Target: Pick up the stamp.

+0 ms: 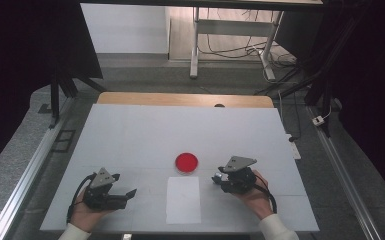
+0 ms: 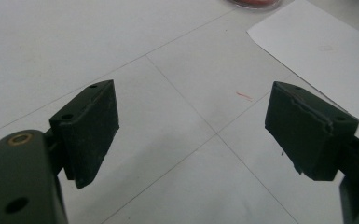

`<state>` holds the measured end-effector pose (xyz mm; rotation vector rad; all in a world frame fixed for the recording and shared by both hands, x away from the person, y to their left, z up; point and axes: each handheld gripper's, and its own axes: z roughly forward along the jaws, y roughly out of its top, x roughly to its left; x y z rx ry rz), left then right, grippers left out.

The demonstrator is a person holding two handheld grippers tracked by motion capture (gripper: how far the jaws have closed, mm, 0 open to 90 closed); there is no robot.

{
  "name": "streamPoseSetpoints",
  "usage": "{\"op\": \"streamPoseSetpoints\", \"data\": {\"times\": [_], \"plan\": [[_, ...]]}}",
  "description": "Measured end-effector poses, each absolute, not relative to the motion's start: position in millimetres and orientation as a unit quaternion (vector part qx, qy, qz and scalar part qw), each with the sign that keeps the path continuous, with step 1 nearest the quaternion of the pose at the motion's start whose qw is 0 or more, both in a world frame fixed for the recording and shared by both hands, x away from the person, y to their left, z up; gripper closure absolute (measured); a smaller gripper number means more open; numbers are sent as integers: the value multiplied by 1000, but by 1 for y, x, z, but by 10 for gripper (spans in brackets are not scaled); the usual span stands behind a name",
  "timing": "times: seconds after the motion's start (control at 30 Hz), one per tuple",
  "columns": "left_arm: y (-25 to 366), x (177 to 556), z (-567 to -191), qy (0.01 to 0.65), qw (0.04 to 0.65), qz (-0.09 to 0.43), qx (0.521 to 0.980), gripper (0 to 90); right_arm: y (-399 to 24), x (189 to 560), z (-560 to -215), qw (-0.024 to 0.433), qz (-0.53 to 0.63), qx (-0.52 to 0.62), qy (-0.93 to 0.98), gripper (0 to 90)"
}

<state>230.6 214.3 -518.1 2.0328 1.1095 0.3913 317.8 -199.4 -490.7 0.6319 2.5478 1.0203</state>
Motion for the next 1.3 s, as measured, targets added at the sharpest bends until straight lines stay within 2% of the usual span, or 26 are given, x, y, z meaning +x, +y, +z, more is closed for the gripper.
{"op": "streamPoseSetpoints", "data": {"times": [0.17, 0.23, 0.4, 0.8, 1.3], "plan": [[215, 231, -518, 436, 386, 154, 799, 178, -198, 318, -493, 162, 352, 220, 895, 607], [215, 231, -518, 436, 385, 154, 799, 177, -198, 318, -493, 161, 353, 218, 895, 681], [215, 231, -518, 435, 384, 154, 800, 177, -200, 318, -493, 156, 357, 217, 895, 727], [216, 231, -519, 435, 384, 153, 800, 178, -202, 318, -491, 150, 366, 223, 891, 746], [215, 231, -518, 437, 387, 155, 797, 178, -216, 318, -479, 174, 423, 259, 851, 747]]}}
